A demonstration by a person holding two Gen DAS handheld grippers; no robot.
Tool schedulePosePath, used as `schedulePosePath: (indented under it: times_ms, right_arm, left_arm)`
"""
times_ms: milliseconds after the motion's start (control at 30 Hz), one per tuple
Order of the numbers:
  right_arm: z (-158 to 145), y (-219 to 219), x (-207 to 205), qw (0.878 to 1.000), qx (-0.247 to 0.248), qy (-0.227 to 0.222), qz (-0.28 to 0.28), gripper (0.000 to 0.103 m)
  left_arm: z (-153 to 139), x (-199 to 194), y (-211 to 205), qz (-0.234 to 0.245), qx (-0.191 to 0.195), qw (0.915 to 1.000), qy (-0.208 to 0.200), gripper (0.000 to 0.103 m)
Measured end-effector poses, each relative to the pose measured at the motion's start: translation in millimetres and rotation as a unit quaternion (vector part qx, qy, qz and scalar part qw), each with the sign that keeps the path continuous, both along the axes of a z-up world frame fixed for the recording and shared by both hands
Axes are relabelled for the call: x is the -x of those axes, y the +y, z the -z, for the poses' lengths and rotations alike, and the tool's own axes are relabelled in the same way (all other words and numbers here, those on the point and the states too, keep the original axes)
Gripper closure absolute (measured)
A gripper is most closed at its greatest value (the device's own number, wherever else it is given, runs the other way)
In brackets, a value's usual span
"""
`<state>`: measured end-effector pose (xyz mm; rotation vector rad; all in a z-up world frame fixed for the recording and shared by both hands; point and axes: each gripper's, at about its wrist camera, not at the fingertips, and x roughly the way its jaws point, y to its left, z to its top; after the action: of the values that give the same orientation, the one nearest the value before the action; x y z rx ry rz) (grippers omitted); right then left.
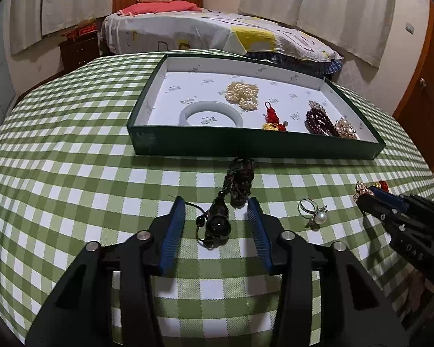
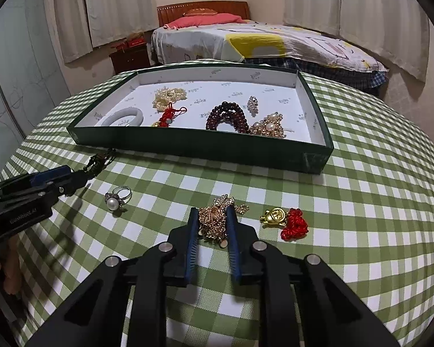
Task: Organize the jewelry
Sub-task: 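Carry the black strand and gold brooch into the box and open both tools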
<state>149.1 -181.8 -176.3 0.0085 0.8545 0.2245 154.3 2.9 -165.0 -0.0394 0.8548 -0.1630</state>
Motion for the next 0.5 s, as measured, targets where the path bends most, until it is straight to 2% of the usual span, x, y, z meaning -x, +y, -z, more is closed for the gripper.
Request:
schedulePosePath:
  times_ms: [33, 67, 167, 233, 500]
  right_arm:
    - [0, -1, 0, 1.000, -0.003, 0.000, 0.001, 0.084]
    - [0, -1, 0, 1.000, -0.005, -0.001, 0.002, 0.084]
    - [-1, -2, 1, 1.000, -0.010, -0.003, 0.002, 0.084]
    - [-3, -2, 2, 1.000, -0.013, -0.007, 0.002, 0.084]
    - [-11, -4, 8, 0.999, -0.023, -0.026, 0.005, 0.084]
  left_arm:
    - [0, 0, -1, 0.003, -0.002, 1.0000, 0.000, 0.080]
    - [0, 0, -1, 0.005, -0.004, 1.0000, 0.000, 0.083]
    - [-1, 0, -1, 0.007, 0.002, 1.0000, -0.002, 0.084]
    - [-4, 2, -2, 0.009, -0.002, 0.9999, -0.012, 0.088]
    - [-8, 6, 1, 0.004, -0.002, 0.9998, -0.018, 0.088]
